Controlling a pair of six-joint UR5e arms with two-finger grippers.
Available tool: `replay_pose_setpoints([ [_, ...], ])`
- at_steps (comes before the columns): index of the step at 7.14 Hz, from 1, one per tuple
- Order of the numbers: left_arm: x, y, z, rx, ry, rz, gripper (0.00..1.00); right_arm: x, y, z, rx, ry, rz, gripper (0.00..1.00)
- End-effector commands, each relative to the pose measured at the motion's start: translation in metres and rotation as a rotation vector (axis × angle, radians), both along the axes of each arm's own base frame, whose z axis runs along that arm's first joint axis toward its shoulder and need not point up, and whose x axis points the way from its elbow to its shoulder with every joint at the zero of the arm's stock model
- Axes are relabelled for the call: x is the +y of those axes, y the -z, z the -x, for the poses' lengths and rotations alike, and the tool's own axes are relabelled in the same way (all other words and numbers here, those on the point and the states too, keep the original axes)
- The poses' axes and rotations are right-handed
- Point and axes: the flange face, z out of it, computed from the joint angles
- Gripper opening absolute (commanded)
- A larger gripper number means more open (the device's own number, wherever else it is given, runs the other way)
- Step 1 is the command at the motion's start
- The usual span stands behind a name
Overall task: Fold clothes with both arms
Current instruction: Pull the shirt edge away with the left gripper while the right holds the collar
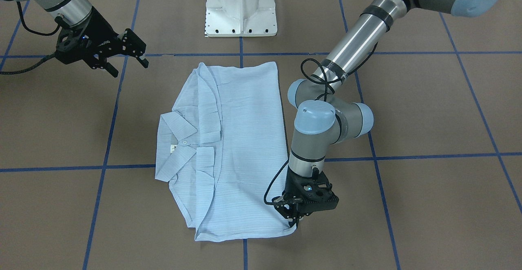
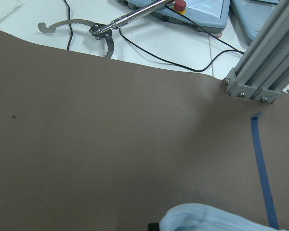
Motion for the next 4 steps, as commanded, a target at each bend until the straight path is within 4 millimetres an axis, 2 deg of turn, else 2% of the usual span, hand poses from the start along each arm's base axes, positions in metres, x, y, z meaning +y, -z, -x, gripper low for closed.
replay_pose_setpoints([
  [1, -0.008, 0.031, 0.026, 0.05, -0.003, -0.032, 1.0, -0.002, -0.001, 0.006, 0.012, -0.006, 0.001, 1.0],
  [2, -0.004, 0.017, 0.043, 0.076, -0.069, 0.001, 1.0, -0.001, -0.002, 0.01, 0.014, -0.001, 0.0, 1.0],
  [3, 0.013, 0.009, 0.061, 0.098, -0.083, -0.018, 1.0, 0.008, 0.002, 0.024, 0.014, 0.018, -0.011, 1.0],
  [4, 0.047, -0.012, 0.081, 0.111, -0.165, 0.026, 1.0, 0.011, 0.002, 0.036, 0.039, 0.017, -0.014, 1.0],
])
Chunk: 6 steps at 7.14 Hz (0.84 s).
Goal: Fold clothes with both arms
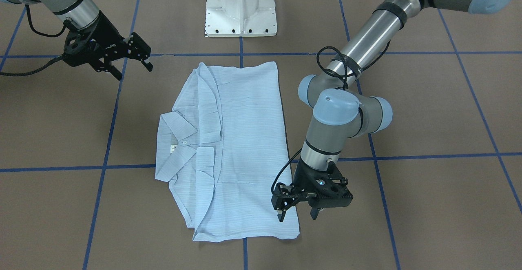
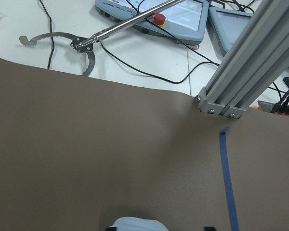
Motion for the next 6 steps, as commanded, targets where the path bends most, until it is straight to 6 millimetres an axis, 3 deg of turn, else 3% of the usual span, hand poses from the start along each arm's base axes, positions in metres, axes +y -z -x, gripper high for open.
replay_pose_setpoints([
  [1, 0.066, -0.021, 0.055, -0.009, -0.088, 0.067, 1.0, 0.003, 0.014, 0.03, 0.07, -0.008, 0.002, 1.0],
  [3, 0.147, -0.013, 0.126, -0.012, -0.108, 0.05, 1.0, 0.036, 0.053, 0.105, 0.199, 0.013, -0.074, 1.0],
  [4, 0.164, 0.002, 0.139, -0.013, -0.114, 0.051, 1.0, 0.058, 0.077, 0.154, 0.259, 0.051, -0.139, 1.0],
  [5, 0.17, 0.007, 0.137, -0.015, -0.123, 0.056, 1.0, 0.073, 0.089, 0.204, 0.35, 0.04, -0.187, 1.0],
  [6, 0.171, 0.003, 0.132, -0.021, -0.129, 0.061, 1.0, 0.071, 0.083, 0.228, 0.4, 0.043, -0.192, 1.0],
])
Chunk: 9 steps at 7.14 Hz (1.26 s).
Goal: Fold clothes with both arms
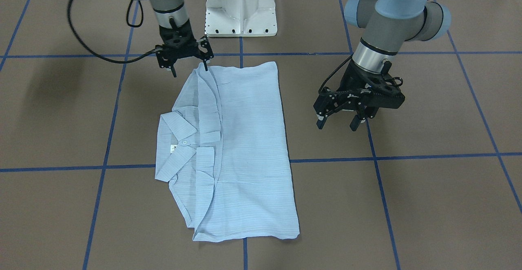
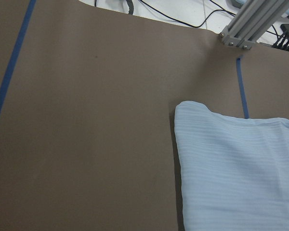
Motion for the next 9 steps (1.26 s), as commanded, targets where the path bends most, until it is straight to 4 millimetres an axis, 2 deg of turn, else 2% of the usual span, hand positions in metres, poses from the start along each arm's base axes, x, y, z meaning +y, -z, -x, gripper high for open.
replay_pose_setpoints([
  [1, 0.007, -0.001, -0.003, -0.007, -0.011, 0.008, 1.0, 0.011, -0.011, 0.054, 0.12, 0.036, -0.051, 1.0],
  [3, 0.006, 0.001, -0.006, -0.006, -0.014, 0.006, 1.0, 0.012, -0.02, 0.06, 0.147, 0.076, -0.067, 1.0],
  [5, 0.005, 0.001, -0.008, -0.005, -0.014, 0.005, 1.0, 0.022, -0.021, 0.067, 0.151, 0.096, -0.066, 1.0],
  [9, 0.007, 0.005, -0.009, 0.011, -0.017, -0.005, 1.0, 0.021, -0.035, 0.068, 0.182, 0.096, -0.057, 1.0],
])
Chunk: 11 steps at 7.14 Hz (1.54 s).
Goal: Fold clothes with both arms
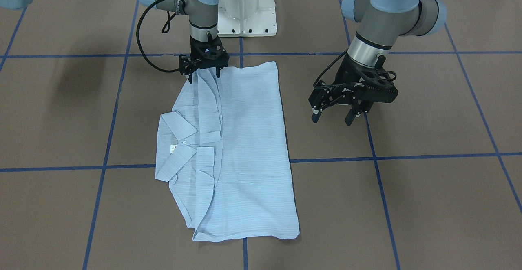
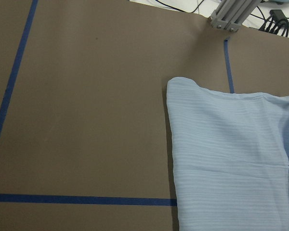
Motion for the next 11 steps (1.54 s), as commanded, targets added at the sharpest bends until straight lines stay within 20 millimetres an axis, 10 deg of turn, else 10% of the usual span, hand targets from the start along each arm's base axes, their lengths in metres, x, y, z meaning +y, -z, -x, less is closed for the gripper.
replay_pose_setpoints([
  [1, 0.0, 0.0, -0.001, 0.001, -0.002, 0.0, 1.0, -0.002, -0.008, -0.002, 0.015, -0.002, 0.004, 1.0],
  [5, 0.009, 0.007, -0.014, 0.014, -0.019, 0.003, 1.0, -0.025, -0.043, -0.038, 0.081, -0.009, 0.011, 1.0],
  [8, 0.013, 0.012, -0.02, 0.019, -0.03, -0.003, 1.0, -0.013, -0.111, -0.15, 0.146, 0.003, 0.043, 1.0],
  [10, 0.013, 0.011, -0.021, 0.016, -0.035, -0.009, 1.0, -0.022, -0.097, -0.16, 0.113, -0.019, 0.029, 1.0],
  [11, 0.013, 0.011, -0.02, 0.015, -0.034, -0.01, 1.0, -0.051, -0.05, -0.147, 0.037, -0.055, -0.005, 1.0],
])
